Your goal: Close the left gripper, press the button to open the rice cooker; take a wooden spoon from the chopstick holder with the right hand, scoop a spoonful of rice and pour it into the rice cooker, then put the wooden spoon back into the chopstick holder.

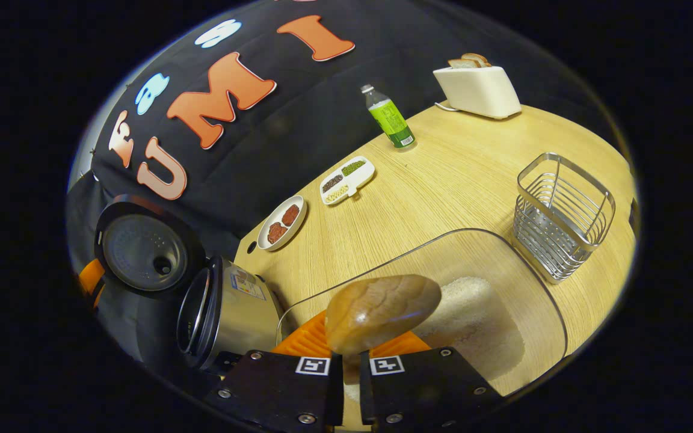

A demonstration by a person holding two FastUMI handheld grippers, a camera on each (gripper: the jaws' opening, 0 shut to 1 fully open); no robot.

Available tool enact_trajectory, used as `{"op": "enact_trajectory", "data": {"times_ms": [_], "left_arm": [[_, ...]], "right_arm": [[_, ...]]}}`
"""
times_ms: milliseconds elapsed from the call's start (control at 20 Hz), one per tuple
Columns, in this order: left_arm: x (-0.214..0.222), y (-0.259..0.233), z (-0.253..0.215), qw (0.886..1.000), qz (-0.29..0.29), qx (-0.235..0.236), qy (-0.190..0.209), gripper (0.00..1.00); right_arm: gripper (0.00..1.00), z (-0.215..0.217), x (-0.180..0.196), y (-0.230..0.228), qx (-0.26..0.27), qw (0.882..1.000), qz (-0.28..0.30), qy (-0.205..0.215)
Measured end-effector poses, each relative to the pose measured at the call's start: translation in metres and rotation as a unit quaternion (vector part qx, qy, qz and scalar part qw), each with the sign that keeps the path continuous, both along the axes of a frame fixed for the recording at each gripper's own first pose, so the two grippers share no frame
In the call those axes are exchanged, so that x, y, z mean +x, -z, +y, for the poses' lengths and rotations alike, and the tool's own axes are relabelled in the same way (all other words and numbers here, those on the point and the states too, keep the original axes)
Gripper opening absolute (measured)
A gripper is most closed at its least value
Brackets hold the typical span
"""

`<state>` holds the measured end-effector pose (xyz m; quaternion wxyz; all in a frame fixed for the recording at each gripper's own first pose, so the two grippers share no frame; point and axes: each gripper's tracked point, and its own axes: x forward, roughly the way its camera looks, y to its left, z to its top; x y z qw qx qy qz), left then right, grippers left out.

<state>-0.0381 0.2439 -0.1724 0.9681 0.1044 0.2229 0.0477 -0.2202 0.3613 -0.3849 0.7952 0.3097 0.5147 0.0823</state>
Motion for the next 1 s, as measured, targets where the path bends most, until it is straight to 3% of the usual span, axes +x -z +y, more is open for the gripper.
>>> {"op": "enact_trajectory", "data": {"times_ms": [250, 650, 750, 800, 850, 900, 1000], "left_arm": [[-0.001, 0.002, 0.003, 1.0, 0.006, 0.007, -0.011, 0.95], [0.003, 0.003, -0.003, 0.999, 0.006, 0.008, -0.034, 0.95], [0.003, 0.003, -0.005, 0.999, 0.005, 0.003, -0.043, 0.95], [0.003, 0.002, -0.007, 0.999, 0.003, 0.001, -0.048, 0.87], [0.004, -0.001, -0.008, 0.999, 0.001, 0.001, -0.051, 0.87], [0.003, -0.001, -0.009, 0.999, -0.002, 0.001, -0.055, 0.95], [0.003, -0.006, -0.012, 0.998, -0.009, 0.002, -0.061, 0.95]], "right_arm": [[0.1, -0.009, 0.011, -0.002, 0.068, 0.996, 0.036, 0.043], [0.1, -0.037, 0.017, -0.017, 0.168, 0.979, 0.082, 0.084], [0.1, -0.048, 0.024, -0.028, 0.201, 0.971, 0.088, 0.092], [0.1, -0.055, 0.028, -0.034, 0.219, 0.966, 0.091, 0.1], [0.1, -0.059, 0.033, -0.04, 0.241, 0.959, 0.095, 0.112], [0.1, -0.064, 0.04, -0.049, 0.265, 0.951, 0.098, 0.127], [0.1, -0.072, 0.053, -0.066, 0.311, 0.933, 0.104, 0.149]]}}
